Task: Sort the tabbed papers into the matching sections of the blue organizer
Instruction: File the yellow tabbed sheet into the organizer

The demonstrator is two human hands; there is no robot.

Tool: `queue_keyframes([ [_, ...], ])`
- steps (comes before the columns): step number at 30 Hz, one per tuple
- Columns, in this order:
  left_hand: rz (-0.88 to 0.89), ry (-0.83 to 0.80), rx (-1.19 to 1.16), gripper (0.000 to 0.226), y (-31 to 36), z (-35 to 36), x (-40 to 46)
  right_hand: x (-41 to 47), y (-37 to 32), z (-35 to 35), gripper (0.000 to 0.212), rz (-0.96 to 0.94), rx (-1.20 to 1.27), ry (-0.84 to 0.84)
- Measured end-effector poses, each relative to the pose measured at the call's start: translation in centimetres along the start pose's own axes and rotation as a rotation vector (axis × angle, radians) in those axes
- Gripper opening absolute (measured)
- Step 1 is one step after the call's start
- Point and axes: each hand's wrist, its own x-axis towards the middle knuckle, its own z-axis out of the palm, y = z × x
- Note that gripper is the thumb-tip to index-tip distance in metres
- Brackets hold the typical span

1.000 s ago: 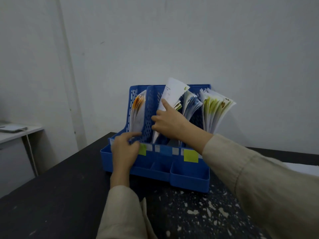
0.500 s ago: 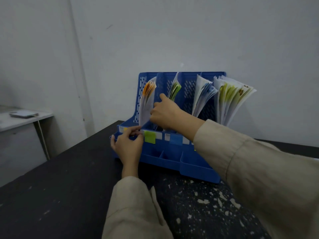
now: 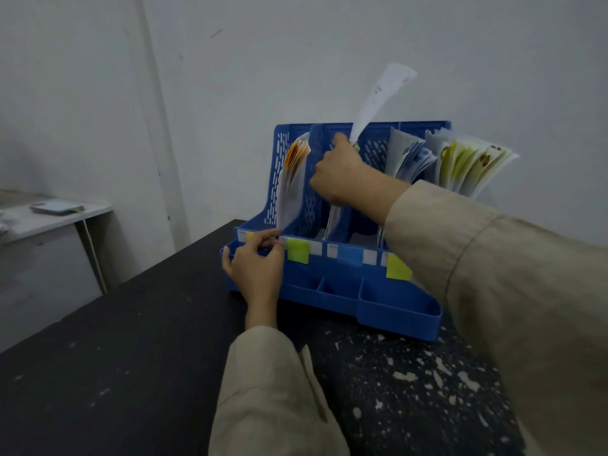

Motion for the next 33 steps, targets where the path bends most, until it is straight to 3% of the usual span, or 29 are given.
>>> queue_keyframes([
  [6, 0.004, 0.000, -0.011, 0.013, 0.0, 0.0, -0.1, -0.8, -2.3, 0.7, 0.030, -0.146, 0.078, 0.003],
  [13, 0.012, -0.010, -0.016, 0.014, 0.0, -0.1, -0.2, -1.1, -4.0, 0.4, 0.033, -0.281, 0.152, -0.116],
  [16, 0.015, -0.014, -0.015, 0.014, 0.0, -0.1, -0.1, -1.7, -3.2, -0.3, 0.009, -0.259, 0.184, -0.122],
  [18, 0.013, -0.012, -0.009, 0.014, 0.0, -0.1, -0.1, -1.8, -2.0, -0.6, 0.030, -0.189, 0.128, 0.025],
  [20, 0.010, -0.006, -0.005, 0.014, 0.1, 0.0, 0.0, -1.9, -1.1, -0.7, 0.037, -0.138, 0.073, 0.106],
  [23, 0.012, -0.004, 0.001, 0.014, 0.1, -0.1, -0.1, -1.8, -1.1, 0.0, 0.012, -0.102, 0.076, 0.069],
  [27, 0.024, -0.001, 0.013, 0.015, 0.1, -0.1, 0.0, -1.4, -2.7, 1.1, 0.022, -0.152, 0.110, 0.080],
  [33, 0.022, -0.011, 0.015, 0.015, 0.0, -0.2, 0.0, -0.9, -3.7, 1.5, 0.019, -0.166, 0.140, 0.071],
])
